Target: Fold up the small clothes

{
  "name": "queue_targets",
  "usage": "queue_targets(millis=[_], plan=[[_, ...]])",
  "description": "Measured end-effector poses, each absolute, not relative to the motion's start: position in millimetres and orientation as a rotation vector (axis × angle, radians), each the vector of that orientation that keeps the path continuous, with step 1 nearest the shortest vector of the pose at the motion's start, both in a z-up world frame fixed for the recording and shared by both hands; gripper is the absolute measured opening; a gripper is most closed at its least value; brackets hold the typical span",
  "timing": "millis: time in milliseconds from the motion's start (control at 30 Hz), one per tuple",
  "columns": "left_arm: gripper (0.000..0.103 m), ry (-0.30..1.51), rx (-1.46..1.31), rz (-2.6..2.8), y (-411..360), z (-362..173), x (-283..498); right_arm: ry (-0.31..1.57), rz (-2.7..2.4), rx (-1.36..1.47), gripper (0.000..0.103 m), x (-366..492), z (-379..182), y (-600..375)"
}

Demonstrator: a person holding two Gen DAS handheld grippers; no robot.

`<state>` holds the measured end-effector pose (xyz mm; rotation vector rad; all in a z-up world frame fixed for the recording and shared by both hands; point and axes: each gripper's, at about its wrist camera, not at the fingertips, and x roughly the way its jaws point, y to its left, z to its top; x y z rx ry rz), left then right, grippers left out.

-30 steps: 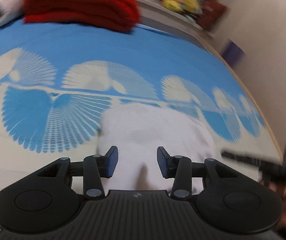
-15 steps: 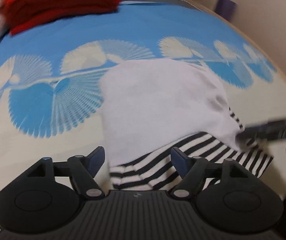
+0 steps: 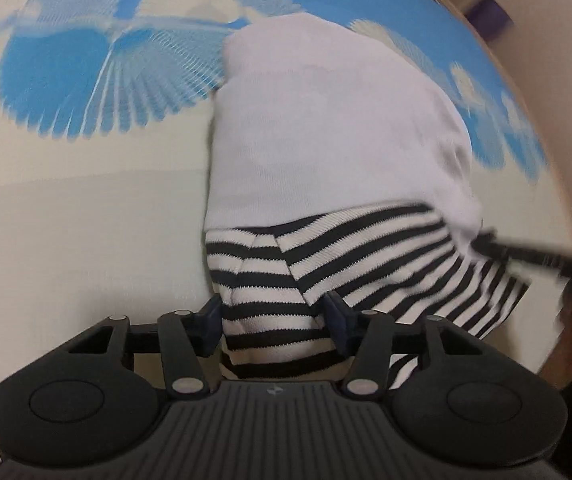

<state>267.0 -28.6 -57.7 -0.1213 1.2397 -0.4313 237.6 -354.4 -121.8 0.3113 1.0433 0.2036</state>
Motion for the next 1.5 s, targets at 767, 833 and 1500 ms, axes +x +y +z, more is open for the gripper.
queue_targets(millis=[767,833,1500], plan=[[0.048,1.076,0.300,-0.545,-62,-30,215,1.187,0.262,-0.205,0.023,207,-147,-320],[0.058,1.037,0.314,-0.471,-59,-13,208,1.127,0.259,-0.165,0.024,201,-129,-323],[0.103,0.749,0.096,-0.181,-52,34,62,0.533,0.069,0.078,0.093,47,-35,-286]])
